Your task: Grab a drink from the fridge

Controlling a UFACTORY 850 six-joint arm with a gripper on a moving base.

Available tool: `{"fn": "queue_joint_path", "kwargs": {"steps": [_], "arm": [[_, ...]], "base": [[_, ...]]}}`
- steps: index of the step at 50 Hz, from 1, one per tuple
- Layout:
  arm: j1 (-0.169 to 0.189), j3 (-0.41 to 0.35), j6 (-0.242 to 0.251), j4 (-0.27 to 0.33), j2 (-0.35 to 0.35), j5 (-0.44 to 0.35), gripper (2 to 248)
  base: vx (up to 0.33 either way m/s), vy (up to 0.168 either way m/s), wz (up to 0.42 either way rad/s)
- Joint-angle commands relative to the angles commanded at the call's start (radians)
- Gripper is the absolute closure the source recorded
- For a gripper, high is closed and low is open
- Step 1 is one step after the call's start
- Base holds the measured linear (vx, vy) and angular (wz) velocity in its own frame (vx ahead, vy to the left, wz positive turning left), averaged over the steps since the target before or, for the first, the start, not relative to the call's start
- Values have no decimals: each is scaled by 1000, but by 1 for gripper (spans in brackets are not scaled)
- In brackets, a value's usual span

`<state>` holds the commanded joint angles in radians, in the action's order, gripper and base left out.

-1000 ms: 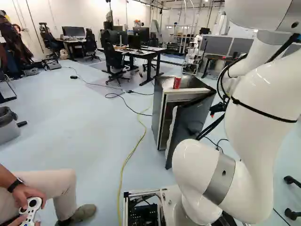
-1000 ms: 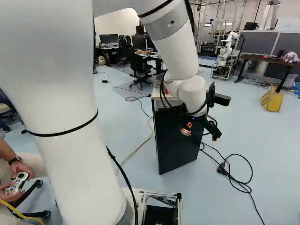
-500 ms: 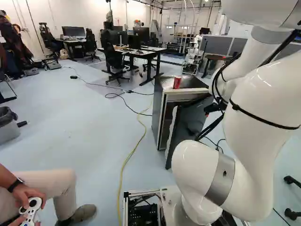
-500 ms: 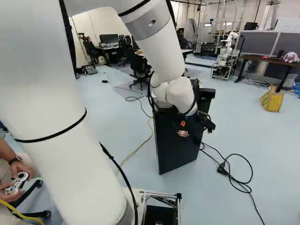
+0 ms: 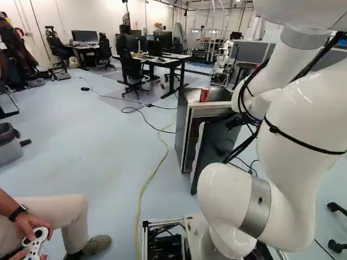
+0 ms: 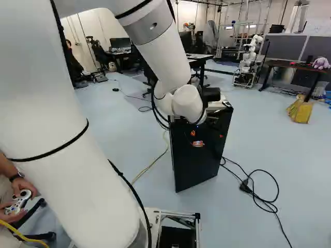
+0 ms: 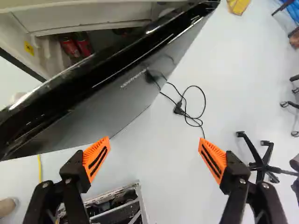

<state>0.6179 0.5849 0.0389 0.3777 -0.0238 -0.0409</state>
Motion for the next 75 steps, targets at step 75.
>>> {"fn": "queue_joint_path", "kwargs": {"steps": [75], "arm": [[-92,66,0,1,-62,-1,3]], "base": [[0,0,0]]}}
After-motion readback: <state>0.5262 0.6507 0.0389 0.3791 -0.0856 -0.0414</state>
